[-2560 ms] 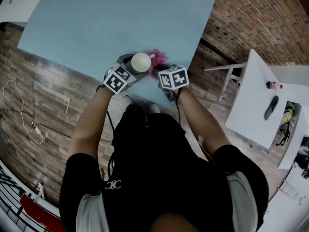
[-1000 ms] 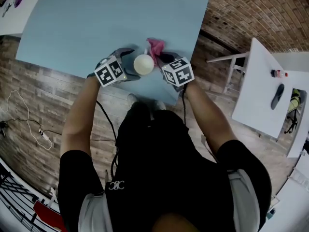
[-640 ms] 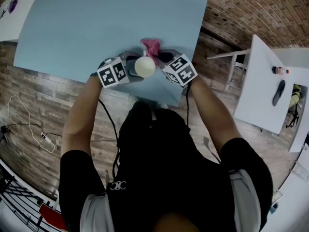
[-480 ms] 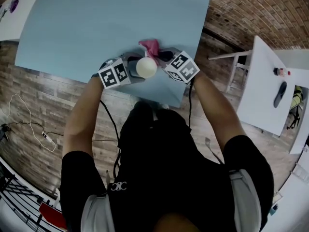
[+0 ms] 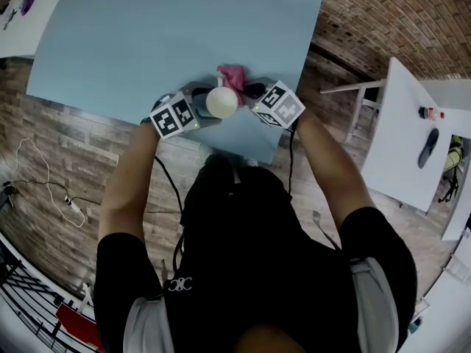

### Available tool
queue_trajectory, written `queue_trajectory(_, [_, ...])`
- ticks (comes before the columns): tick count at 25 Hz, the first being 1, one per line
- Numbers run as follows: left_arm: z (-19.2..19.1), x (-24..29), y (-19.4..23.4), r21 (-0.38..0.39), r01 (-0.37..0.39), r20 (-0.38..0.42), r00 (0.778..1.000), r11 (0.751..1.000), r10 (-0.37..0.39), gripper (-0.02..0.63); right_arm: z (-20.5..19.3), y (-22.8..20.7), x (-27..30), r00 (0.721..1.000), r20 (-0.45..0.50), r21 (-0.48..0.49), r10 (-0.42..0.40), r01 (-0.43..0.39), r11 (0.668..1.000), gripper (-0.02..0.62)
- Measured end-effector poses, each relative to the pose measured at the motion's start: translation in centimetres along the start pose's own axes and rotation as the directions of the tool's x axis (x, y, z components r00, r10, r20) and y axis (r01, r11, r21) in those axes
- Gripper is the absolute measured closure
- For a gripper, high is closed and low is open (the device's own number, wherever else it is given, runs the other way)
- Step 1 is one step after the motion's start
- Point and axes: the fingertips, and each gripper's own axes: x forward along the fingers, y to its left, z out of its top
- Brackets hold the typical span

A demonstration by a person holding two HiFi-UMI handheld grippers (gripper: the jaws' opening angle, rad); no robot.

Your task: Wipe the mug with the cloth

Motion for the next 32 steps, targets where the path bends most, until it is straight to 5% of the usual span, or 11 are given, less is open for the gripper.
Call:
queue_trajectory(11, [-0.5,0.1,-0.2,-0.117,-0.109,-0.006,0.994,0.987,0.109,0.222,-3.3,4.0,-0.2,0.999,0.010,0.077,-0.031,0.030,0.997,0.558])
queue_trajectory(16, [-0.2,0.1,-0.4,-0.161,-0.121,0.005,0.992,0.980,0.124,0.222,-3.9,9.4,0.8,0.999,-0.012,-0.024,0.032,-0.033,0.999,0.558])
queue_trajectory(19, [-0.1,0.4,-0.5,-0.138,-0.111,-0.016,0.994,0.984,0.110,0.224,-3.9,11.2,2.3,1.000,-0.008,-0.079,-0.007,0.007,0.997,0.558])
queue_trajectory(32, [-0.4,0.4,-0.7,-0.095,-0.083,-0.058,0.995,0.992,0.077,0.225,-4.0,5.4,-0.6,0.991,0.019,0.016,-0.133,0.133,0.991,0.558])
